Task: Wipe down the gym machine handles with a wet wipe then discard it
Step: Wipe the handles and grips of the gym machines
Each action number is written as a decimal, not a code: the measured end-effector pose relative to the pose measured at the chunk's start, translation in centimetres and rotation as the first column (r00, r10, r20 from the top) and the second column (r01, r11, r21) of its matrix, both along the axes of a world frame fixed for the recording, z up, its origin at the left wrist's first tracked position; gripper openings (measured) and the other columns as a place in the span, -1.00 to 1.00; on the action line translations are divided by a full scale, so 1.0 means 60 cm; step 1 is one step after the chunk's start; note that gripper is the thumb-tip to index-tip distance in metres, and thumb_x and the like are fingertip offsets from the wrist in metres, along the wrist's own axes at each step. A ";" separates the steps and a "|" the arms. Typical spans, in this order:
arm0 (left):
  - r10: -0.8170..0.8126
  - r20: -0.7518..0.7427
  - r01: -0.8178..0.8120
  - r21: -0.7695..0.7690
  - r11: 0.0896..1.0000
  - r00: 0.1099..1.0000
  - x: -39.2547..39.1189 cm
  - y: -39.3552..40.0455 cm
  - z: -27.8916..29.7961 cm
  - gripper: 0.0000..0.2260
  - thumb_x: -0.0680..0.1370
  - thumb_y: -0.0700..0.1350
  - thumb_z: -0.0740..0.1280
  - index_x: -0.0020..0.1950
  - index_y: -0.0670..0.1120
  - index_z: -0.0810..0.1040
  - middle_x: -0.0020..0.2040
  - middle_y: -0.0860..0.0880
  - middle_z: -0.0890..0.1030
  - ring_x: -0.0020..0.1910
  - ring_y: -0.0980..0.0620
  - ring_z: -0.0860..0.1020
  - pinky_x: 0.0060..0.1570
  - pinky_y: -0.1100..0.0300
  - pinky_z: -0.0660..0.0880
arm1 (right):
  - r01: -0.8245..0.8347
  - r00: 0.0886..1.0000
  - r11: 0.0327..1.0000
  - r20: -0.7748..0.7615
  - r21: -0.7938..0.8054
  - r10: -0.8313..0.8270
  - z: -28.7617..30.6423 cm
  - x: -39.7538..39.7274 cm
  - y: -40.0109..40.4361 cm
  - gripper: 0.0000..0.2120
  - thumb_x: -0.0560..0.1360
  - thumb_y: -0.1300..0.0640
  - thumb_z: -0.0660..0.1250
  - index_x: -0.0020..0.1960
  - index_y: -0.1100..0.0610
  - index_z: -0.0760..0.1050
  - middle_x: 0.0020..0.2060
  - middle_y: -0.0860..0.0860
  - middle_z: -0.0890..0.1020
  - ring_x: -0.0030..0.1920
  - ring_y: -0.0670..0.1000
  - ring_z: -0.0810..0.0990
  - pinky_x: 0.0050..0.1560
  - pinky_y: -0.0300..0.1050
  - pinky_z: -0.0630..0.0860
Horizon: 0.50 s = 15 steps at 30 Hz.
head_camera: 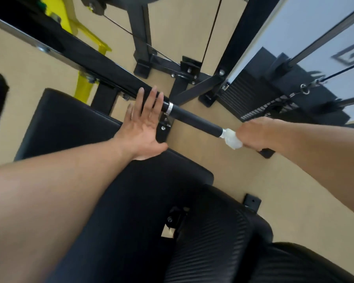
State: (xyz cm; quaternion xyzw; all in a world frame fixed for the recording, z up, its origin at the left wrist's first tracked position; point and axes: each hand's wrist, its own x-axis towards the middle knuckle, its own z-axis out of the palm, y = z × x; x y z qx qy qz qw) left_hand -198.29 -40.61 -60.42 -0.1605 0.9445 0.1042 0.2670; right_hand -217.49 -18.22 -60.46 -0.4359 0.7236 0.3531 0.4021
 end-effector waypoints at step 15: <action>0.946 0.226 -0.883 0.457 0.108 0.233 0.503 0.231 0.176 -0.72 0.65 -0.02 0.25 0.36 0.17 0.47 0.17 0.15 0.64 0.13 0.18 0.58 0.20 0.16 0.51 | 0.492 0.840 0.791 0.436 -0.364 -0.322 0.127 0.488 -0.069 -0.78 0.62 0.09 0.12 0.19 0.07 0.45 -0.13 -0.01 0.65 -0.13 0.07 0.66 -0.26 -0.05 0.53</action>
